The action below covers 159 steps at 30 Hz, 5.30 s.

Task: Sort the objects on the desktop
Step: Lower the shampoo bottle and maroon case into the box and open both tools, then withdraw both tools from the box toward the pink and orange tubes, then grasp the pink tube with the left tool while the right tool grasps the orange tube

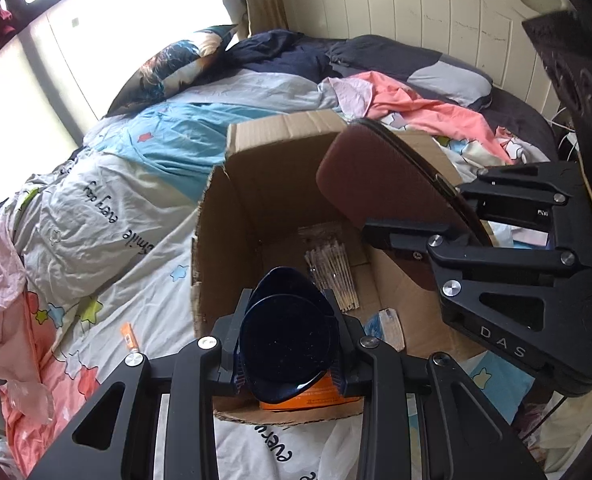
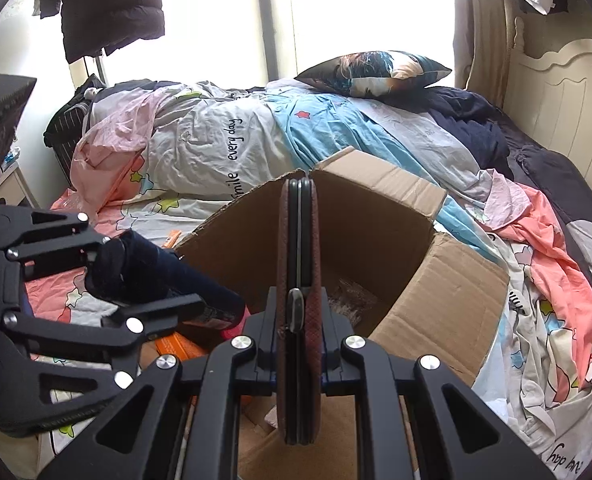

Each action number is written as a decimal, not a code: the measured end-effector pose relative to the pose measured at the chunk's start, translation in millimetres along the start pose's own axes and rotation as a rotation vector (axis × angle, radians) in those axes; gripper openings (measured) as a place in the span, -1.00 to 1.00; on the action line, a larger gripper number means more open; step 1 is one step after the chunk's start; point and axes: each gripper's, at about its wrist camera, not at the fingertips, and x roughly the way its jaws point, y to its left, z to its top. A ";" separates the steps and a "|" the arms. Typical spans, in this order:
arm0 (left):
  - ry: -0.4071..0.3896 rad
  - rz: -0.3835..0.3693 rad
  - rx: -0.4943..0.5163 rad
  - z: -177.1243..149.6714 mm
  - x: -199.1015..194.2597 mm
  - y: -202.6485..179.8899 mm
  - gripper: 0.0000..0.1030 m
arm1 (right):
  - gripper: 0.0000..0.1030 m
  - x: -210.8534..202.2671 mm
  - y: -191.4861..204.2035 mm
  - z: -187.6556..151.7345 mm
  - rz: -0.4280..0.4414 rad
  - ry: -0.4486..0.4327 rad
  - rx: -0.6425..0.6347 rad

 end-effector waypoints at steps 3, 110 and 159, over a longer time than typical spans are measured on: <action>0.009 -0.021 -0.004 -0.8 9.2 -0.6 -0.37 | -0.74 4.1 0.2 -0.3 -0.014 0.005 0.000; 0.109 0.188 -0.719 -223.7 83.5 259.1 1.00 | 0.34 241.2 231.8 30.2 0.051 0.234 -0.139; 0.171 0.129 -0.542 -233.2 98.1 250.4 -0.67 | -0.71 289.8 225.0 44.3 0.131 0.292 -0.130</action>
